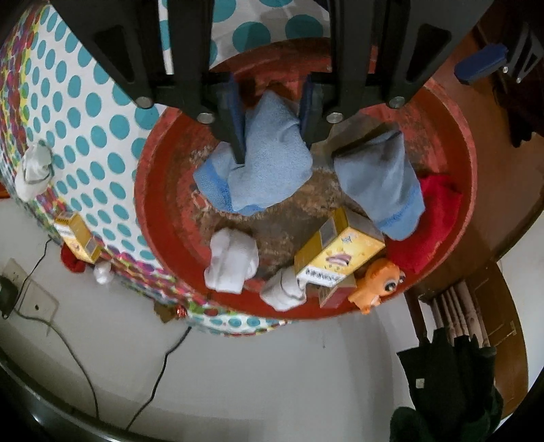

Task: Organize objects
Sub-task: 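Carry the grey-blue sock with the right gripper into the red tray and release, then move the right gripper back toward the remaining white sock, then reach the left gripper to the large yellow medicine box and grasp it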

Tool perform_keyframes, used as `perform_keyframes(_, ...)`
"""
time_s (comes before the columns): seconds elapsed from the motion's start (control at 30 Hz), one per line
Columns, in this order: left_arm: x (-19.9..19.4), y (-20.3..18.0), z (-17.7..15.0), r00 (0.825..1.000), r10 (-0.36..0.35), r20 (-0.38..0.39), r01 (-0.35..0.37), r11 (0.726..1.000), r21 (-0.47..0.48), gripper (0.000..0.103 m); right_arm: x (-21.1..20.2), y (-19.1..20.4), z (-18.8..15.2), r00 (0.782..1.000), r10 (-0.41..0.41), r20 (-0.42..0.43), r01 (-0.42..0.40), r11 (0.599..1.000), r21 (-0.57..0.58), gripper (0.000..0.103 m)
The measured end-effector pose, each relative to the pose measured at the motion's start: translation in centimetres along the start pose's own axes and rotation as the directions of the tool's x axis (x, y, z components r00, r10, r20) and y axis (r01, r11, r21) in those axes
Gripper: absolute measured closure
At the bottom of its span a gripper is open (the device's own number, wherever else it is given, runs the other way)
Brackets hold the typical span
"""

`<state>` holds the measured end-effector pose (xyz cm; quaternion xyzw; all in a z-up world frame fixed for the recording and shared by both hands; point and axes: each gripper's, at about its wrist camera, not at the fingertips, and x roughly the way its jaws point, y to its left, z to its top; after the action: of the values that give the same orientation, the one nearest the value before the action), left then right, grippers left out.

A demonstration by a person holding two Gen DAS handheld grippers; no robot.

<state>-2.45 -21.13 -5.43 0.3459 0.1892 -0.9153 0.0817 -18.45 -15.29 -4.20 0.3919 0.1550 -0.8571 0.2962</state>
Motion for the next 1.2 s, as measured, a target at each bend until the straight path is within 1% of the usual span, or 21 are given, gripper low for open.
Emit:
perform_keyframes(0.03, 0.0, 0.0, 0.0, 1.0, -0.001, 0.001, 0.001, 1.0, 0.001, 0.018, -0.3, -0.1, -0.1, 1.0, 0.006, 0.013, -0.006, 1.0, 0.004, 0.067)
perform_keyframes(0.07, -0.1, 0.0, 0.0, 1.0, -0.004, 0.004, 0.004, 1.0, 0.002, 0.018, -0.9, -0.3, -0.2, 0.999, 0.004, 0.038, -0.005, 1.0, 0.008, 0.059)
perform_keyframes(0.1, -0.2, 0.0, 0.0, 1.0, -0.004, 0.007, 0.004, 1.0, 0.004, 0.018, -1.4, -0.5, -0.1, 0.998, -0.003, 0.06, 0.002, 1.0, 0.015, 0.042)
perform_keyframes(0.13, -0.2, -0.1, 0.0, 1.0, -0.004, 0.009, 0.004, 1.0, 0.007, 0.018, -2.6, -1.0, 0.0, 0.994, -0.02, 0.103, 0.017, 0.999, 0.03, 0.03)
perform_keyframes(0.17, -0.2, -0.1, 0.0, 1.0, -0.004, 0.01, 0.004, 1.0, 0.011, 0.018, -4.0, -1.7, 0.1, 0.987, -0.045, 0.155, 0.037, 0.998, 0.05, 0.013)
perform_keyframes(0.2, -0.2, -0.2, 0.0, 1.0, -0.003, 0.011, 0.003, 1.0, 0.014, 0.018, -4.8, -2.3, 0.1, 0.981, -0.061, 0.187, 0.05, 0.997, 0.064, 0.007)
perform_keyframes(0.23, -0.3, -0.2, -0.1, 1.0, -0.003, 0.013, 0.003, 1.0, 0.018, 0.018, -6.4, -3.8, 0.1, 0.966, -0.095, 0.24, 0.074, 0.993, 0.093, 0.005)
perform_keyframes(0.27, -0.3, -0.3, -0.1, 1.0, -0.005, 0.016, 0.004, 1.0, 0.023, 0.018, -7.1, -5.2, 0.0, 0.958, -0.126, 0.258, 0.099, 0.988, 0.116, 0.001)
perform_keyframes(0.33, -0.5, -0.9, -0.1, 0.999, -0.018, 0.029, 0.017, 0.999, 0.045, 0.018, -7.4, -8.4, -0.3, 0.947, -0.205, 0.247, 0.167, 0.972, 0.165, 0.001)
perform_keyframes(0.4, -0.6, -1.7, -0.2, 0.998, -0.044, 0.038, 0.041, 0.997, 0.073, 0.018, -6.9, -13.5, -1.5, 0.933, -0.307, 0.187, 0.252, 0.93, 0.268, 0.001)
perform_keyframes(0.43, -0.6, -2.2, -0.3, 0.997, -0.063, 0.038, 0.06, 0.994, 0.094, 0.018, -6.7, -15.5, -2.1, 0.928, -0.332, 0.166, 0.269, 0.91, 0.314, 0.001)
perform_keyframes(0.47, -0.6, -2.8, -0.5, 0.996, -0.079, 0.036, 0.075, 0.99, 0.118, 0.018, -6.5, -18.3, -3.2, 0.923, -0.358, 0.138, 0.284, 0.88, 0.381, 0.0)
perform_keyframes(0.57, -0.5, -5.0, -1.0, 0.993, -0.114, 0.035, 0.105, 0.973, 0.207, 0.018, -6.3, -24.1, -5.8, 0.914, -0.399, 0.071, 0.311, 0.803, 0.509, 0.0)
perform_keyframes(0.63, -0.4, -6.6, -1.3, 0.992, -0.121, 0.038, 0.106, 0.956, 0.275, 0.018, -6.5, -27.3, -7.4, 0.907, -0.418, 0.045, 0.323, 0.761, 0.563, 0.0)
perform_keyframes(0.67, -0.3, -7.4, -1.4, 0.992, -0.12, 0.039, 0.102, 0.945, 0.312, 0.018, -6.6, -27.8, -7.8, 0.904, -0.425, 0.04, 0.328, 0.752, 0.572, 0.0)
perform_keyframes(0.73, 0.2, -8.9, -1.2, 0.992, -0.122, 0.024, 0.106, 0.93, 0.351, 0.018, -6.8, -29.5, -8.6, 0.902, -0.431, 0.032, 0.33, 0.734, 0.593, 0.0)
perform_keyframes(0.87, 1.4, -12.1, 0.2, 0.989, -0.147, 0.02, 0.127, 0.91, 0.395, 0.018, -6.8, -31.3, -10.0, 0.91, -0.414, 0.029, 0.307, 0.718, 0.624, 0.0)
perform_keyframes(0.93, 2.0, -14.0, 1.0, 0.989, -0.147, 0.028, 0.12, 0.892, 0.436, 0.018, -6.7, -32.1, -10.6, 0.923, -0.384, 0.031, 0.272, 0.706, 0.654, 0.0)
perform_keyframes(1.0, 3.1, -15.8, 1.9, 0.988, -0.151, 0.018, 0.125, 0.878, 0.463, 0.018, -6.7, -32.9, -11.0, 0.93, -0.365, 0.043, 0.241, 0.694, 0.679, 0.0)
perform_keyframes(1.07, 4.4, -17.5, 3.3, 0.987, -0.162, 0.002, 0.142, 0.872, 0.468, 0.018, -6.6, -33.3, -11.3, 0.939, -0.34, 0.047, 0.214, 0.686, 0.696, 0.0)
perform_keyframes(1.2, 6.7, -20.5, 6.3, 0.985, -0.171, 0.026, 0.139, 0.873, 0.468, 0.018, -6.3, -34.4, -12.2, 0.954, -0.297, 0.048, 0.164, 0.647, 0.745, 0.0)
